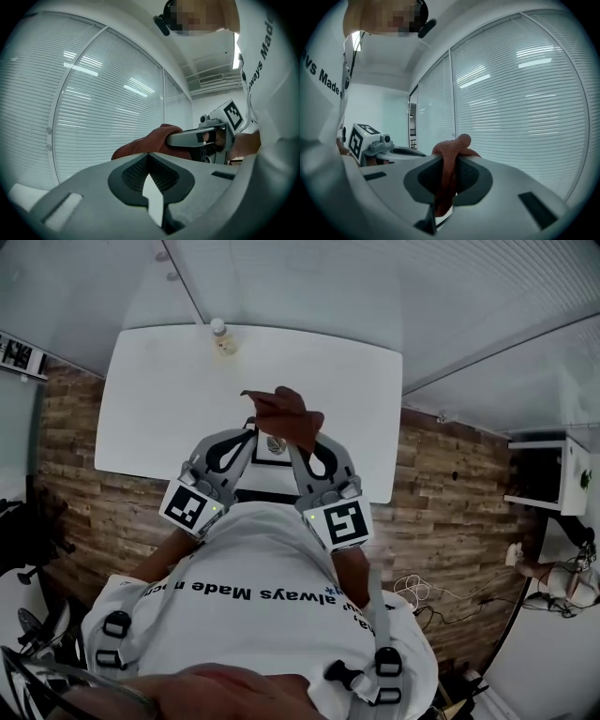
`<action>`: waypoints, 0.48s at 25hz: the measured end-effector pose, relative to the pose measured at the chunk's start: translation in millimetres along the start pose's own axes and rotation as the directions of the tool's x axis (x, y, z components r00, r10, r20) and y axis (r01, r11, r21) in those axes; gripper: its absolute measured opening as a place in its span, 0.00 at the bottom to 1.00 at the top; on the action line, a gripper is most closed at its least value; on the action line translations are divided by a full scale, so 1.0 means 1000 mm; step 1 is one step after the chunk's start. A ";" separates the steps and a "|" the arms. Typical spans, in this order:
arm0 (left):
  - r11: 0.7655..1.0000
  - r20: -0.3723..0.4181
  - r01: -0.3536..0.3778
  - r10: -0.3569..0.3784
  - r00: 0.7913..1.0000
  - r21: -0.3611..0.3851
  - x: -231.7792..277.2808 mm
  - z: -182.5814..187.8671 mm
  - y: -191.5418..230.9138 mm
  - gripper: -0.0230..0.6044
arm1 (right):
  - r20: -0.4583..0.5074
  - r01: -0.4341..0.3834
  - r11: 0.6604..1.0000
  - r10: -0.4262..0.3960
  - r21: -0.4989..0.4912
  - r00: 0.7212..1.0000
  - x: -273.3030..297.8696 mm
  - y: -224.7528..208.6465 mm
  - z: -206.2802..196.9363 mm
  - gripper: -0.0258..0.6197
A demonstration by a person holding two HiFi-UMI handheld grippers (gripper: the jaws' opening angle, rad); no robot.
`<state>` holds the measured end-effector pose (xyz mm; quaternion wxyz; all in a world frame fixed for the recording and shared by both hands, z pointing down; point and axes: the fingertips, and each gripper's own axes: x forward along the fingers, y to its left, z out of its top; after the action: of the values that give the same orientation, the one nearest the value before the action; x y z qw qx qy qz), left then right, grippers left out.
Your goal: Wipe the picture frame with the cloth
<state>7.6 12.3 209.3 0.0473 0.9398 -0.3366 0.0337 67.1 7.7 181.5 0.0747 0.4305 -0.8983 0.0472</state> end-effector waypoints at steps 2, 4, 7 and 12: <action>1.000 0.004 0.002 -0.002 1.000 -0.019 0.000 0.003 -0.001 0.04 | 0.003 0.001 1.000 -0.001 0.002 1.000 0.000 -0.001 0.002 0.06; 1.000 0.011 0.007 -0.007 1.000 -0.024 0.001 0.005 -0.002 0.04 | 0.005 0.002 1.000 -0.002 -0.006 1.000 -0.001 0.000 0.003 0.06; 1.000 0.023 0.008 -0.007 1.000 -0.027 0.004 0.008 -0.002 0.04 | 0.004 -0.004 1.000 0.004 -0.006 1.000 0.000 0.001 0.002 0.06; 1.000 0.026 0.013 -0.012 1.000 -0.020 0.005 0.011 -0.005 0.04 | 0.006 -0.009 1.000 0.009 0.000 1.000 -0.001 0.003 0.004 0.06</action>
<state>15.5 11.7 198.1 0.0527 0.9417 -0.3317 0.0180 65.5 9.9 177.1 0.0720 0.4265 -0.9004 0.0463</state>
